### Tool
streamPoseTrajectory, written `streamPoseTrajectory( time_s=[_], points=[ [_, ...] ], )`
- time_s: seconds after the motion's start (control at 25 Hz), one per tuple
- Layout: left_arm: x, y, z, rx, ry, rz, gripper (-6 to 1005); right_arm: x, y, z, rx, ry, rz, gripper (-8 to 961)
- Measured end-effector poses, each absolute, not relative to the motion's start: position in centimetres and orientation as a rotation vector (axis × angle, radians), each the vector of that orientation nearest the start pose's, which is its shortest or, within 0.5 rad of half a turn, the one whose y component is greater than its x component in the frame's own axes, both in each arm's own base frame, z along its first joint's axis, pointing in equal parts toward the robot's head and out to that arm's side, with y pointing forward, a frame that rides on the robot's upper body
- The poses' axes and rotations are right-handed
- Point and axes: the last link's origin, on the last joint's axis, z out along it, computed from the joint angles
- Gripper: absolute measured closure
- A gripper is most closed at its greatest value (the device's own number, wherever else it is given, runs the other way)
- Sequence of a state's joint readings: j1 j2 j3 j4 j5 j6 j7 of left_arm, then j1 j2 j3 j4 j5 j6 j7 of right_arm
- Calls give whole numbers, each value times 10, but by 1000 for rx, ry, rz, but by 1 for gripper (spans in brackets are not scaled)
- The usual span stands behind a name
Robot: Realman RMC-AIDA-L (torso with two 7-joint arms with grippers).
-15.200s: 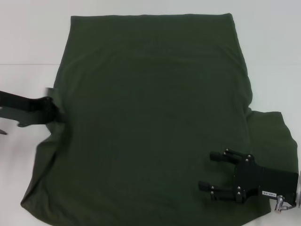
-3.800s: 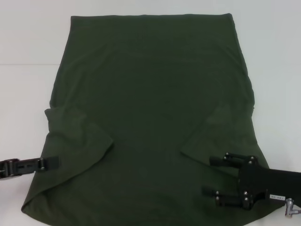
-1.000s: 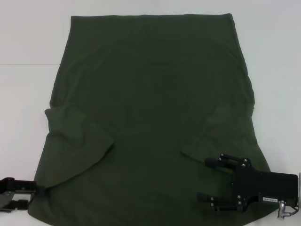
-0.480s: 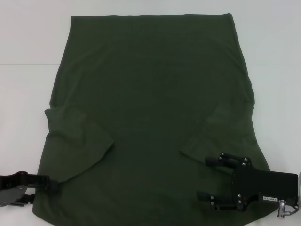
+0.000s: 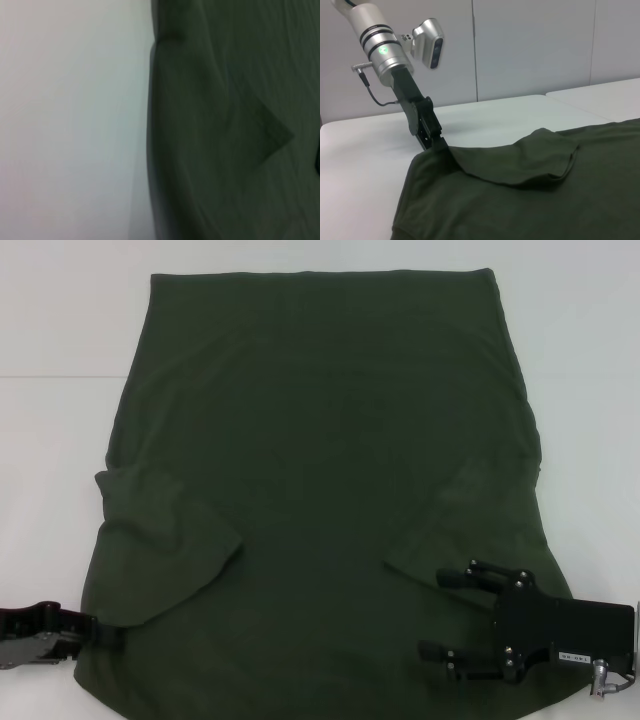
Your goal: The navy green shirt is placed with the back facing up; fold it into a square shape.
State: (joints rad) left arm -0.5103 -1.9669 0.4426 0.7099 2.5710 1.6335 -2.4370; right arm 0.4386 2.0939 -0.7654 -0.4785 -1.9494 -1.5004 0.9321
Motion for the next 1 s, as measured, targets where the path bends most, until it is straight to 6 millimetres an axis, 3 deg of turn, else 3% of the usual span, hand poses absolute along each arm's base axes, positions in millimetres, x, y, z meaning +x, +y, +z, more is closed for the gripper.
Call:
streamPoseTrajectory(
  time_s=[0.16,0.28,0.48,0.64,0.72,0.88,1.0],
  points=[
    [-351,297,55,2298,2393,262,459,292,285,-43,-2762,314,655,34],
    [-351,296,55,2297,2394,261,688,292,285,-43,-2762,314,657,35],
    [-350,298,54,2303,2393,256,893,291,284,-43,-2764,316,665,36],
    [-350,299,54,2309,2392,254,920,289,286,-38,-2747,410,707,36],
    [-349,299,54,2313,2383,257,934,287,290,-28,-2711,513,767,36],
    [-348,299,54,2319,2371,259,961,286,300,15,-2633,775,836,37],
    [-348,299,53,2337,2349,256,968,294,307,55,-2541,1135,811,38]
  ],
)
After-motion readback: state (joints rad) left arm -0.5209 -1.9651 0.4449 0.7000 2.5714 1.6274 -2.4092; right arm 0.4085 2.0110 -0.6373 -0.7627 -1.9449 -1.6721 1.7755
